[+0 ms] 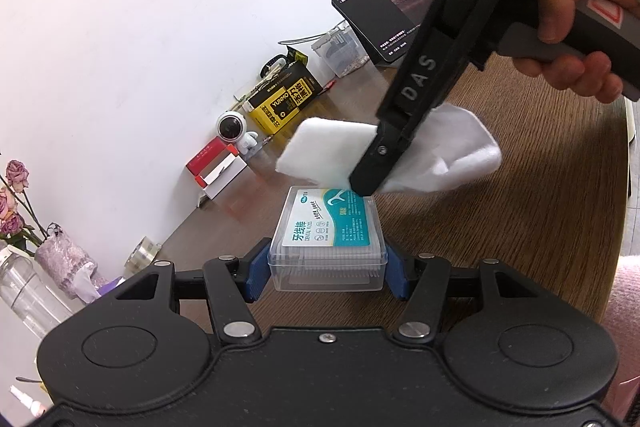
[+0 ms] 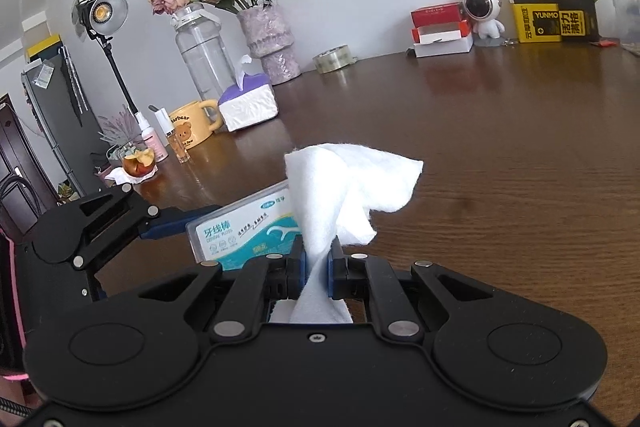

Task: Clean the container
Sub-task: 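Rub the wipe along the floss box lid with the right gripper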

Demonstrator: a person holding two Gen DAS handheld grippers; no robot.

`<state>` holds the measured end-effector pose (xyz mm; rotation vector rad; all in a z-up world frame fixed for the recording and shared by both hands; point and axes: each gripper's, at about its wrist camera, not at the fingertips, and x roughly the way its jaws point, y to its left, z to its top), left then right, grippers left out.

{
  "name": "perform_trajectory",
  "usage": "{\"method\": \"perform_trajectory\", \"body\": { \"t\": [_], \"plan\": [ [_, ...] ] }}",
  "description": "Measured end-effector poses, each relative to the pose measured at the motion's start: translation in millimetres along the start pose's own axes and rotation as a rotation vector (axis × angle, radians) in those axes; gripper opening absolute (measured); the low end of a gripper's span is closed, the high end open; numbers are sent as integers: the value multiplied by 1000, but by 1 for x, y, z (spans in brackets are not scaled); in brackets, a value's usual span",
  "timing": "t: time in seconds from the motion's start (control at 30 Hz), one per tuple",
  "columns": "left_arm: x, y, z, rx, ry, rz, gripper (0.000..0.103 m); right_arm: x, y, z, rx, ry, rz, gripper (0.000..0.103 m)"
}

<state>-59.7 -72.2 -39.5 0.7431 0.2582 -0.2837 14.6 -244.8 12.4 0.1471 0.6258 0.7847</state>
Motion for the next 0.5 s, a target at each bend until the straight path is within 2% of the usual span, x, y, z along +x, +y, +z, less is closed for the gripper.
{"method": "perform_trajectory", "body": {
  "t": [0.5],
  "plan": [
    [10, 3, 1, -2, 2, -1, 57, 10, 14, 15, -45, -20, 29, 10]
  ]
}}
